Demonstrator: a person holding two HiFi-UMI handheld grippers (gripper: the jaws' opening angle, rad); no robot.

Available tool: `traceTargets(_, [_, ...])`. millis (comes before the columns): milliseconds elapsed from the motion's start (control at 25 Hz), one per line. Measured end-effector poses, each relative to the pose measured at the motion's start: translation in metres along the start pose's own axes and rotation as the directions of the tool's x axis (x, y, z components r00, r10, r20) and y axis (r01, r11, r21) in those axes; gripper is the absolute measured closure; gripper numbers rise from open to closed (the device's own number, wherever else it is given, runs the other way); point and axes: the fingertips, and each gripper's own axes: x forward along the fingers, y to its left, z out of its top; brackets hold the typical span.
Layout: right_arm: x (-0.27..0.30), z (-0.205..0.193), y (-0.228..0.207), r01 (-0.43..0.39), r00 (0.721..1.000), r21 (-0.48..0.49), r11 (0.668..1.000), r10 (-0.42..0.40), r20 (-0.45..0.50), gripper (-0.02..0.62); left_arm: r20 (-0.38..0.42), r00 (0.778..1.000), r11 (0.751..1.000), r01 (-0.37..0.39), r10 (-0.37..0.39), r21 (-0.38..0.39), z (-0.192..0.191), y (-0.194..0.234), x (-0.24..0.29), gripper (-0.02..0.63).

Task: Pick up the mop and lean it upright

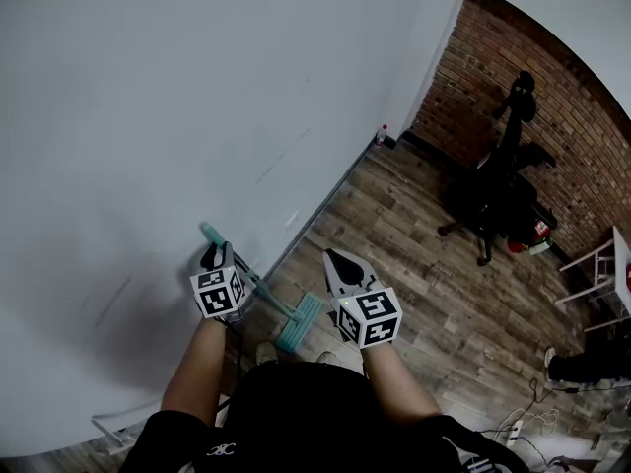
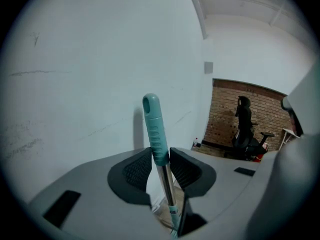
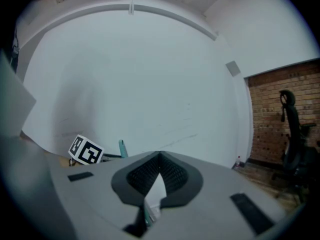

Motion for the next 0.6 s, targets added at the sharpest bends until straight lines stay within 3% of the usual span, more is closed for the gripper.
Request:
traceTargets(360, [-0.002,-0.003,0.001,0.008,1.000,0.001,1.000,-0.008,-0.020,0.591,-0.039,0.999,0.999,-0.006,0.004,-0.049,-0.005,0.011,0.002,0.505])
traceTargets(600, [-0.003,-0.009,0.000,0.014,1.000,0.013,1.000,-0.013,-0.027,0.591,-0.029,1.000,1.000,0.004,-0.003,0.016,-0.015,0.000,-0.012,0.499])
